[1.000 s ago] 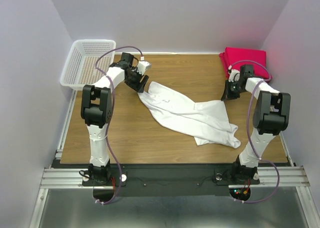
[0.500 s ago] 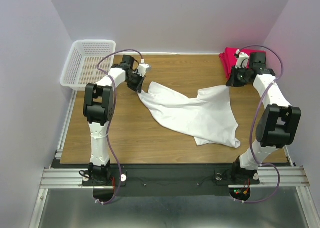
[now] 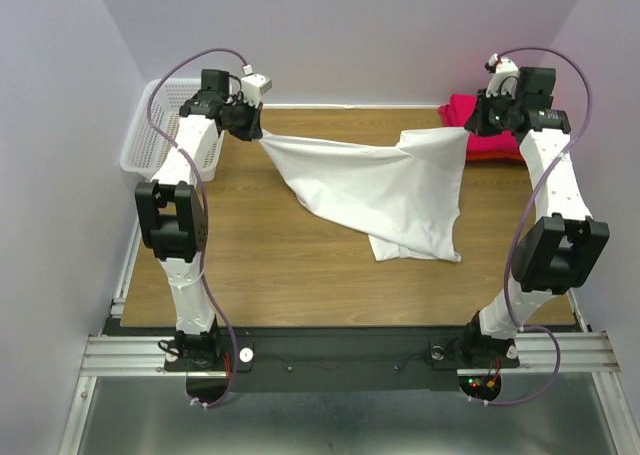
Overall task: Fold and stack the t-shirts
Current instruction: Flatten the tshirt out
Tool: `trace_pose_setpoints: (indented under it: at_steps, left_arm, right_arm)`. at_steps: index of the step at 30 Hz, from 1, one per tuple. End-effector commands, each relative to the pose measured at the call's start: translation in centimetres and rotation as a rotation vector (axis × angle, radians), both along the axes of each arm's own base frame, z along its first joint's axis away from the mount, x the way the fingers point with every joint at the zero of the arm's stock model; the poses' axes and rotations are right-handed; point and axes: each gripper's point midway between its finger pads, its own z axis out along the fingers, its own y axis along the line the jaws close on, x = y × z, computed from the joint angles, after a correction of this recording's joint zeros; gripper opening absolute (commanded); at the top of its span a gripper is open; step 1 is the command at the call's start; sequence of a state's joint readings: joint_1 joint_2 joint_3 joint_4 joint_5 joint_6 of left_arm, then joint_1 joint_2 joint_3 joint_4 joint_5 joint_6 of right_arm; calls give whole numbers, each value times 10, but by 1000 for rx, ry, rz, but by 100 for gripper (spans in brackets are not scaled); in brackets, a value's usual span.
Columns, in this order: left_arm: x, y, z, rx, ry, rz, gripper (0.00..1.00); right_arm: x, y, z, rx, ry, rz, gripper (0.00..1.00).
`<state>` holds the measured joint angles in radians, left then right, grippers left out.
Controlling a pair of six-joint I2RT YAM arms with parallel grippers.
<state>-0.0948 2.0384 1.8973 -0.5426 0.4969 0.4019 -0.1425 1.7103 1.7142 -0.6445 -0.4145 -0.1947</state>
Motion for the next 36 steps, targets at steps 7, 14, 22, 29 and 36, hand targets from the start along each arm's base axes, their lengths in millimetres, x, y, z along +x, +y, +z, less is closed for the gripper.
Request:
trace_pose_setpoints:
  at_steps: [7, 14, 22, 29, 36]
  left_arm:
    - [0, -6, 105, -72, -227, 19, 0]
    - [-10, -4, 173, -108, -394, 34, 0]
    - [-62, -5, 237, -137, -540, -8, 0]
    - [-135, 6, 254, -122, -666, 0, 0]
    - [-222, 14, 284, -137, -808, -1, 0]
  right_arm:
    - [21, -4, 68, -16, -173, 0, 1]
    - [12, -7, 119, -47, -289, -16, 1]
    - [-45, -9, 194, -110, -463, -64, 1]
    - [-137, -7, 251, -188, -648, -116, 1]
    - [-221, 3, 288, -238, -825, -127, 0]
